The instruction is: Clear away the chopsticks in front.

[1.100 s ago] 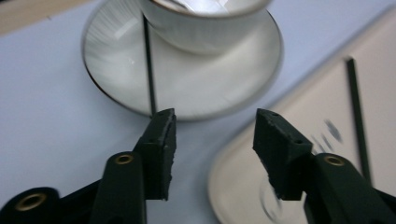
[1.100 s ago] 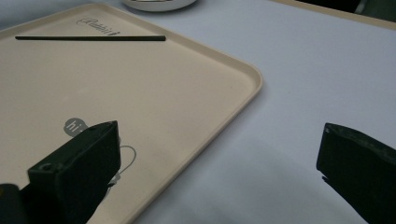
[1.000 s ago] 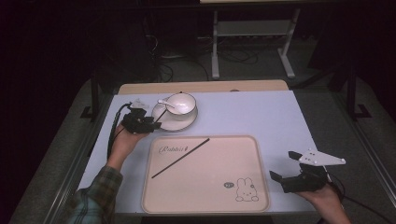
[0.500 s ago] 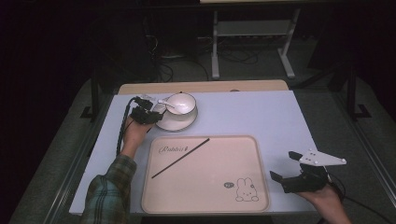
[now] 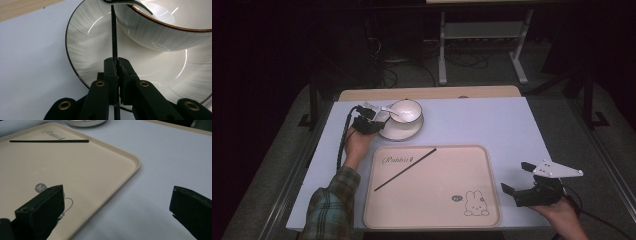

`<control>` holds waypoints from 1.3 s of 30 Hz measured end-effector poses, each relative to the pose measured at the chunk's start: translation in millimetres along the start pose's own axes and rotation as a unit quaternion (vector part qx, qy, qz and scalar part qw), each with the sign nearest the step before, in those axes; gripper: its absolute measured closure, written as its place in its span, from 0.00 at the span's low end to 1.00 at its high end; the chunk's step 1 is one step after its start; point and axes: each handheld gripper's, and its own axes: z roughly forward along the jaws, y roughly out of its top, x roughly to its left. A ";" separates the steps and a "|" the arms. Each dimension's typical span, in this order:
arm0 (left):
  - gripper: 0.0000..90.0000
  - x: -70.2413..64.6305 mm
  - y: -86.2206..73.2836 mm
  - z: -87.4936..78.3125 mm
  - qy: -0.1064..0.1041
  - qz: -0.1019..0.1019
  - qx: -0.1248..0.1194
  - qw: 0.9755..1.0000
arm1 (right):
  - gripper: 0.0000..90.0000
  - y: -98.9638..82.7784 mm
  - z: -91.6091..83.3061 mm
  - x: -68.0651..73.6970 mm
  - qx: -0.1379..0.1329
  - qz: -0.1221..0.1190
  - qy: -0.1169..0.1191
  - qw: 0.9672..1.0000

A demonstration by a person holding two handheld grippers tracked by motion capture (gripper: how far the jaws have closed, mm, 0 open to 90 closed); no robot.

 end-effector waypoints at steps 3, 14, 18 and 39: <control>0.95 2.0 -0.8 -3.9 -0.002 -0.005 -0.006 1.000 | 0.00 0.1 -0.1 -0.3 -0.001 0.000 0.000 1.000; 0.95 17.0 -18.4 -36.1 -0.019 -0.034 -0.020 0.999 | 0.00 0.3 0.1 0.4 0.000 0.000 0.000 1.000; 0.95 22.4 -29.9 -49.7 -0.017 -0.040 -0.024 0.999 | 0.00 0.7 0.0 0.8 -0.001 -0.001 0.001 1.000; 0.95 16.8 -86.4 -103.8 -0.047 -0.040 -0.025 0.998 | 0.00 0.9 0.4 2.4 0.000 -0.005 0.001 1.000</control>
